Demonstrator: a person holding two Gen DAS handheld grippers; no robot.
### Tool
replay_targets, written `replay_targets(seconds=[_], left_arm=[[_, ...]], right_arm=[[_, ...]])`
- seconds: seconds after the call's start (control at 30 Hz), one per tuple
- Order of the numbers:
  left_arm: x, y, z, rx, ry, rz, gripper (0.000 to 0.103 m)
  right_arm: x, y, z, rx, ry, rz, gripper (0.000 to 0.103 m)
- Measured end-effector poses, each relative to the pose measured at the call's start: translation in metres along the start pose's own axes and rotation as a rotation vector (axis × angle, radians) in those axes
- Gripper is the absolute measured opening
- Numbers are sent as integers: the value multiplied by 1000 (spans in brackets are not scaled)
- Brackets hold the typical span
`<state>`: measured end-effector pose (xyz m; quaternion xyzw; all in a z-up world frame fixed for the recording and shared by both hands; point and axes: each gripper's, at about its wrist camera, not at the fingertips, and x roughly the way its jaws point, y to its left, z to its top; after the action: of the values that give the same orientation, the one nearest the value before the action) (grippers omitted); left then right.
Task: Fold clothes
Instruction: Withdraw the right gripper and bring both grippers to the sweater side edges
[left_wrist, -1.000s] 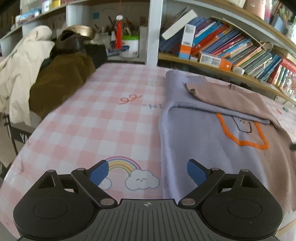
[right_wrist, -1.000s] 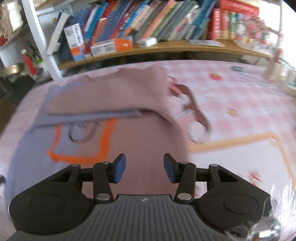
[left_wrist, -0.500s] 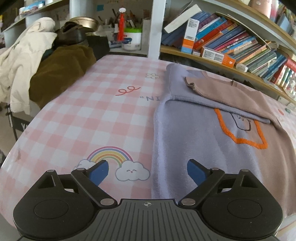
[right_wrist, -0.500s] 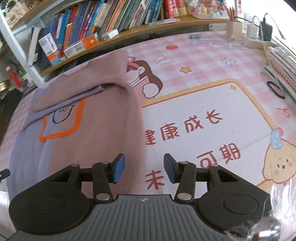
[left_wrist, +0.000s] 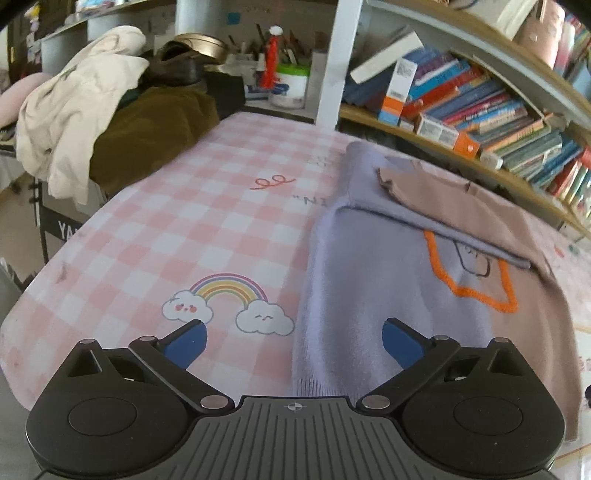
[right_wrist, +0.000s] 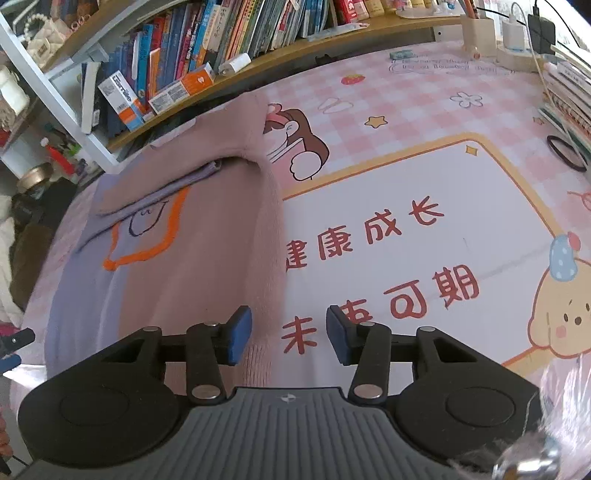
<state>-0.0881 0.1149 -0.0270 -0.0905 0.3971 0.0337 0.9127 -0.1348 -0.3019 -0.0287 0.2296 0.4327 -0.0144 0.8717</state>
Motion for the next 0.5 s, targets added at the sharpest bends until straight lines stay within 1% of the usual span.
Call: replay_targets(seconds=[0.03,0.1,0.13,0.2,0.37,0.5], left_arm=[[-2,1,-1,-5,-3,-3,93],[-4,4,-2,-13,0,-13,82],[-3,5,-3,-16,6,-20,78],[1,7,-5,-16,32,-28,65],[11,14,-11,-54,75,-45,63],[20,16,-13,-82,99,-68,50]], right_arm=[[-2,-1,-1,8,-3,12,42],[-5,-3,-3,16,-6,29,41],[-7,-4,-5,18,-5,33,40],[-8,-6,-9,27,0,36,39],[-4,-4,-15,41,16,47,37],[2,0,-15,32,23,43,32]])
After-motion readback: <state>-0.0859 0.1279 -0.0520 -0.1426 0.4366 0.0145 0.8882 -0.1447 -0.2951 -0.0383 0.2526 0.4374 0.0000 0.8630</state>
